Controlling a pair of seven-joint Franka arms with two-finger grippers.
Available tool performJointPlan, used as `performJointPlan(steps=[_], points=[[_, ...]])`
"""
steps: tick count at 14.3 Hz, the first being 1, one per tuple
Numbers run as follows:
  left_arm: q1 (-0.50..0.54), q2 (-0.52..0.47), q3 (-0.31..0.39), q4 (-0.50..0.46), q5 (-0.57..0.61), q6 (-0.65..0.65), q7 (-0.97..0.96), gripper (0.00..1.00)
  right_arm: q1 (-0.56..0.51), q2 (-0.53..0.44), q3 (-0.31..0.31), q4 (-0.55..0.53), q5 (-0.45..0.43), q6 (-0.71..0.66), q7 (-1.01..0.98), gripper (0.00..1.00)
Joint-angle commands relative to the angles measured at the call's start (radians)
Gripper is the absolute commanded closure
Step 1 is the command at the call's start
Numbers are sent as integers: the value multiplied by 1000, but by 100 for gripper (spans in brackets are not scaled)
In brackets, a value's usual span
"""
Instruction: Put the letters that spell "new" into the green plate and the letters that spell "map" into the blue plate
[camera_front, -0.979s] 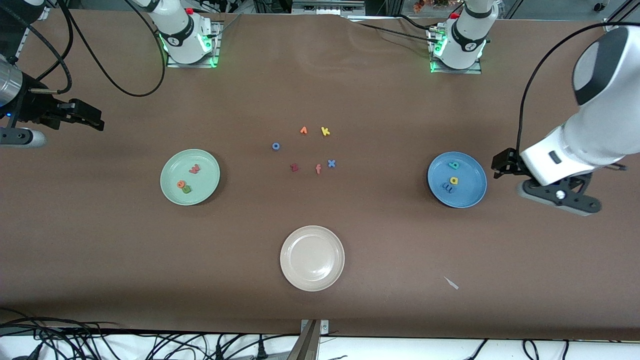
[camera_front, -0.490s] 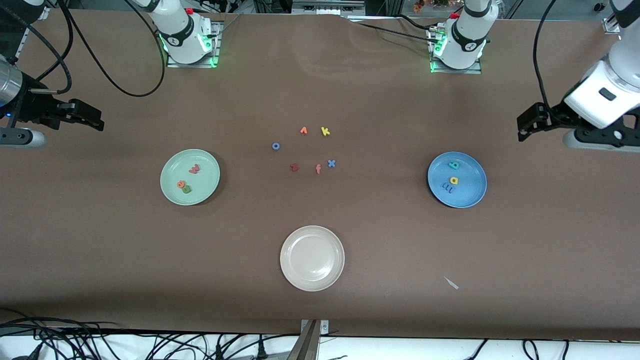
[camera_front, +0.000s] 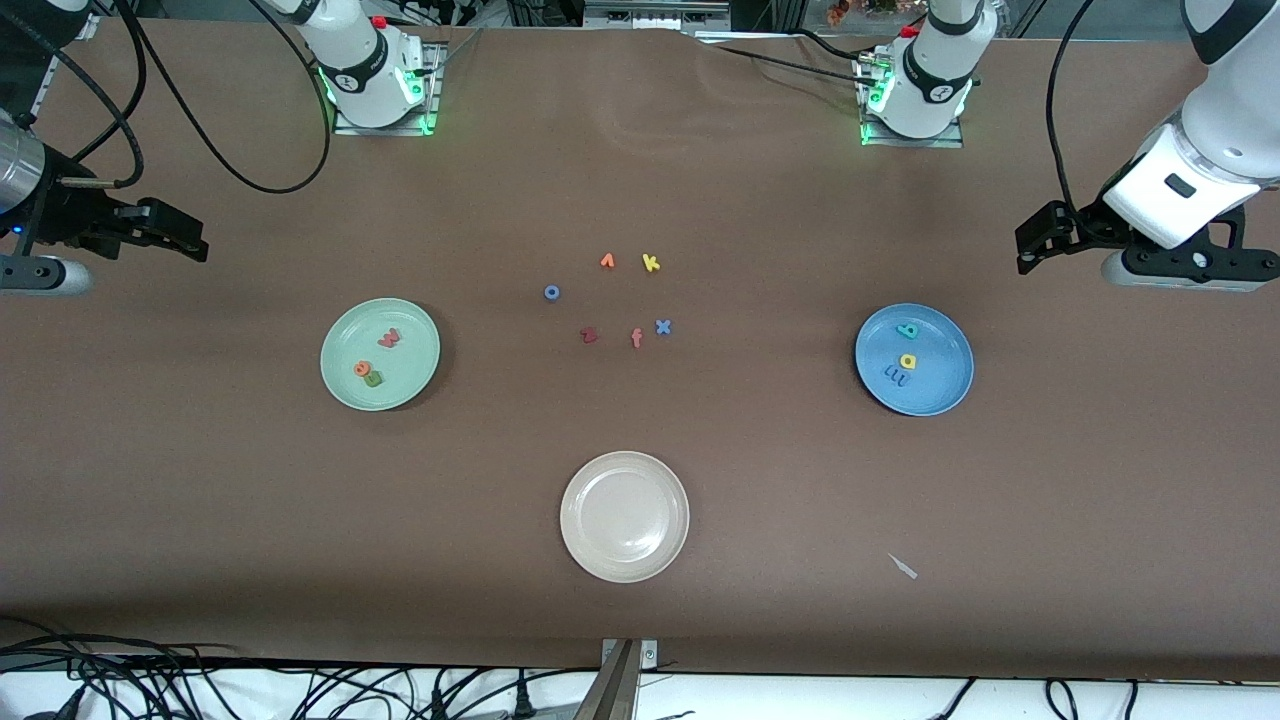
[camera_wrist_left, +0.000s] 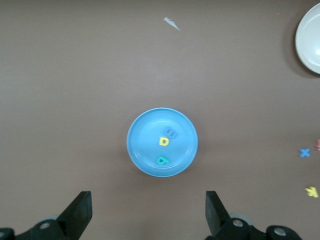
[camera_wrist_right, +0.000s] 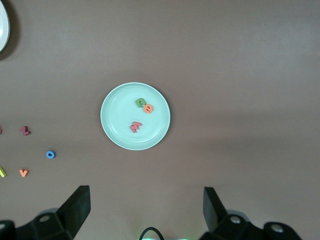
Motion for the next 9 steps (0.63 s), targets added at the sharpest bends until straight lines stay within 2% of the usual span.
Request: performJointPlan(steps=[1, 6, 9], points=[[-9, 16, 28, 34, -60, -23, 4, 0, -3, 14, 1, 32, 3, -16, -11, 0], [-4, 44, 26, 56, -38, -51, -1, 0, -3, 14, 1, 32, 3, -16, -11, 0], [2, 46, 29, 72, -31, -119, 17, 0, -2, 14, 1, 32, 3, -16, -11, 0]])
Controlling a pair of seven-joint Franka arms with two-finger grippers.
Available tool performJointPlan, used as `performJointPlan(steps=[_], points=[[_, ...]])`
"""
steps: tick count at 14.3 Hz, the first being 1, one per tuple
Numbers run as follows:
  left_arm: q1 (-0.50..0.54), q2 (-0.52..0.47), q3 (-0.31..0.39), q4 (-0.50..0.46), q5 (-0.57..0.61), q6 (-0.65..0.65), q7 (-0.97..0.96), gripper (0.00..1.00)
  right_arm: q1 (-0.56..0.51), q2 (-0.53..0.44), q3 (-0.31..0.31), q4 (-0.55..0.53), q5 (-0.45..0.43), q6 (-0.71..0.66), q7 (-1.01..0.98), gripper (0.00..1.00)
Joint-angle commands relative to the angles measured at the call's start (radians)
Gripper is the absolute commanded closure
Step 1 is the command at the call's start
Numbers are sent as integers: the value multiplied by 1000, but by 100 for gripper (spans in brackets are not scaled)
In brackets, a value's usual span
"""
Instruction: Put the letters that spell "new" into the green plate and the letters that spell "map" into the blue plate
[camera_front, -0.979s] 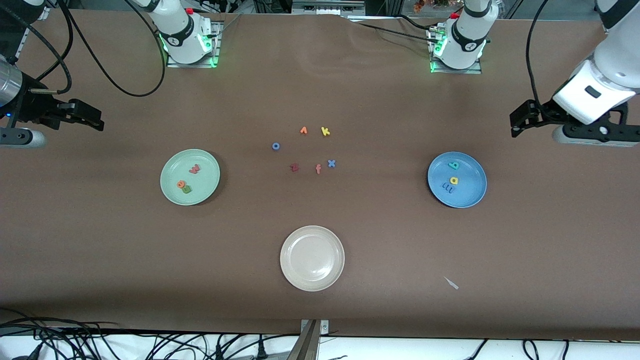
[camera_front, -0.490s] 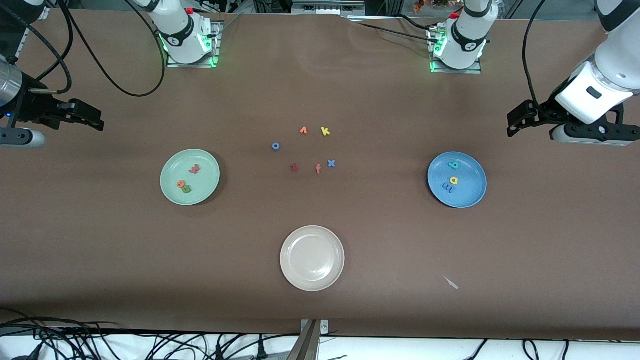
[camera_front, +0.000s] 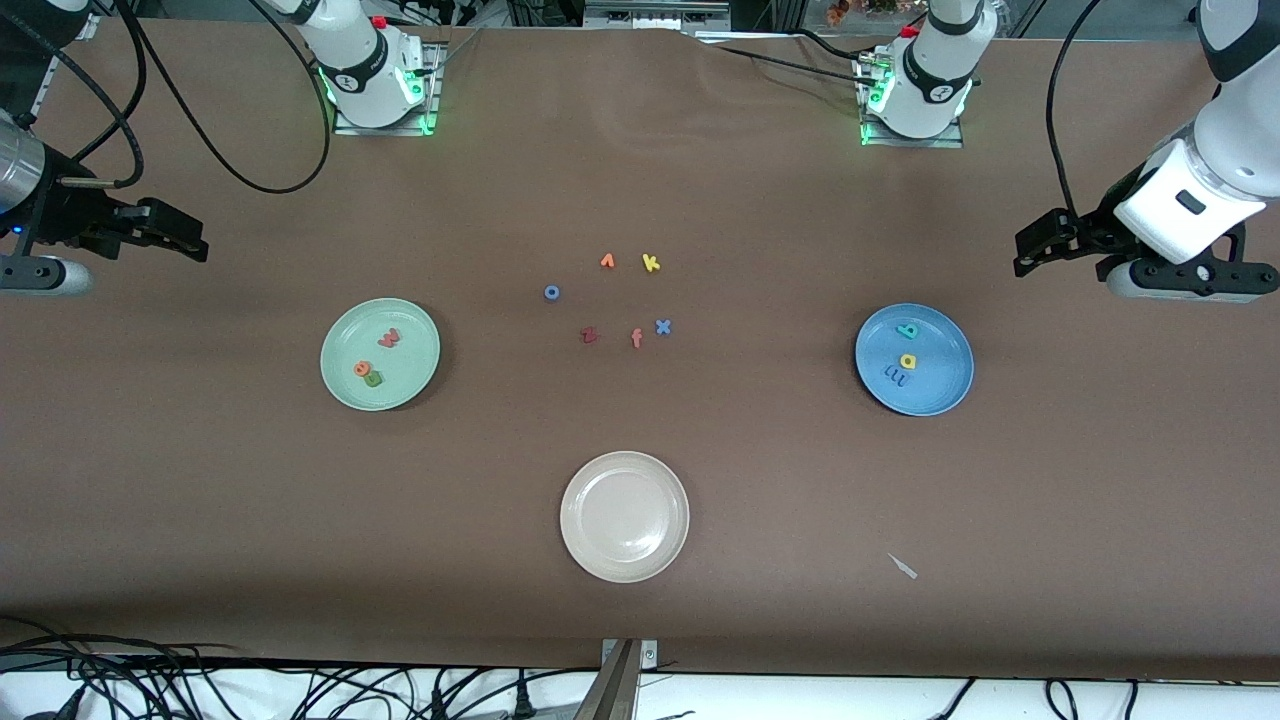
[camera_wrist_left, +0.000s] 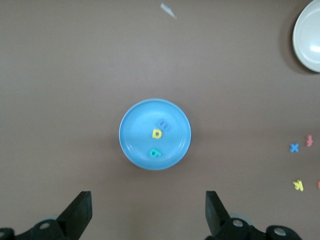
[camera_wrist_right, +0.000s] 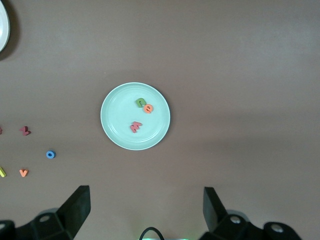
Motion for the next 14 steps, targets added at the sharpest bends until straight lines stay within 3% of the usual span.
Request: performJointPlan(steps=[1, 14], points=[[-3, 18, 7, 85, 19, -74, 36, 0, -3, 14, 1, 32, 3, -16, -11, 0], [14, 34, -4, 135, 44, -123, 27, 0, -2, 14, 1, 32, 3, -15, -9, 0]])
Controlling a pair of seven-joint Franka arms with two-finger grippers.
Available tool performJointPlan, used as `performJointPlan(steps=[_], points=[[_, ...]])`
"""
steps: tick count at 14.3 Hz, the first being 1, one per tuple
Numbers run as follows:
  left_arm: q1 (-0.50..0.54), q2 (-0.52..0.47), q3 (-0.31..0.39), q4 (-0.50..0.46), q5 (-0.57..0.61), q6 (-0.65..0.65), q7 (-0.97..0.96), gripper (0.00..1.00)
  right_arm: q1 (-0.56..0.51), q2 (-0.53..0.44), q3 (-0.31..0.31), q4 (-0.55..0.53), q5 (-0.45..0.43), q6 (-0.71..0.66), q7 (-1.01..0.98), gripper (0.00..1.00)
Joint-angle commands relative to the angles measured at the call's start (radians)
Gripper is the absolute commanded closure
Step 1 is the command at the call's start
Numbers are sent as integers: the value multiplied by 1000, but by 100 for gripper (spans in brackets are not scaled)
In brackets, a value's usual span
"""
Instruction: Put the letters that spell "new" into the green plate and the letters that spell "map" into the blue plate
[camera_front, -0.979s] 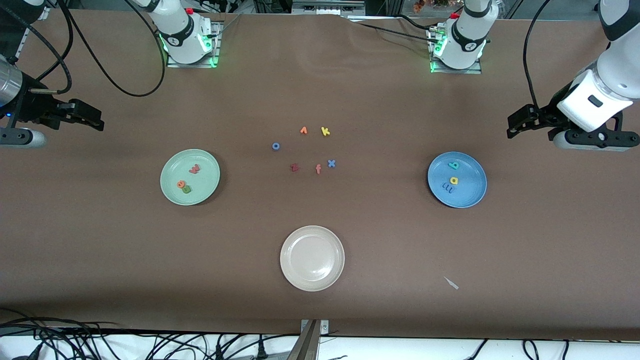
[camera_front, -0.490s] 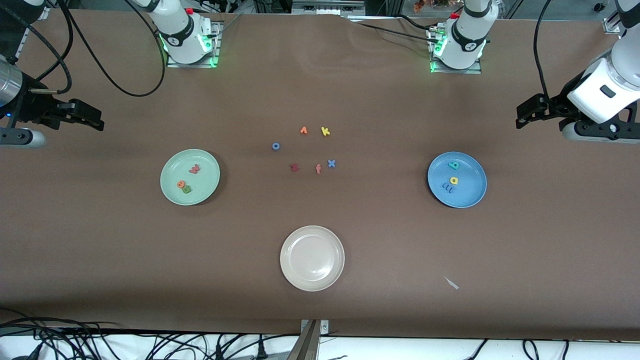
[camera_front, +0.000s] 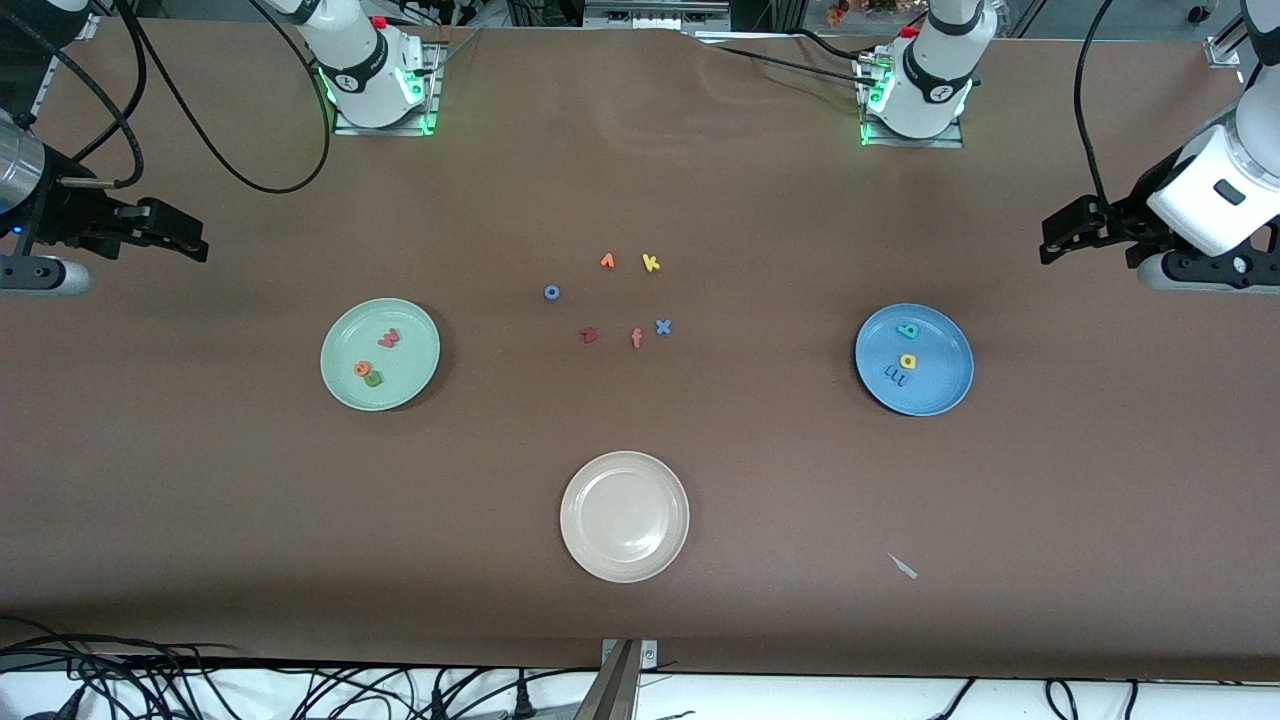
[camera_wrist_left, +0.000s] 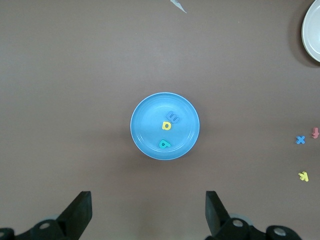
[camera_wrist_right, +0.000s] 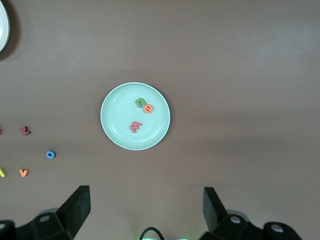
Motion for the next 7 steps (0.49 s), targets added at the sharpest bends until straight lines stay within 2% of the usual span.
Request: performJointPlan(steps=[1, 7], points=[[3, 7, -18, 34, 13, -33, 10, 0, -2, 14, 1, 32, 3, -13, -11, 0], [0, 7, -16, 34, 15, -33, 10, 0, -2, 14, 1, 32, 1, -12, -9, 0]])
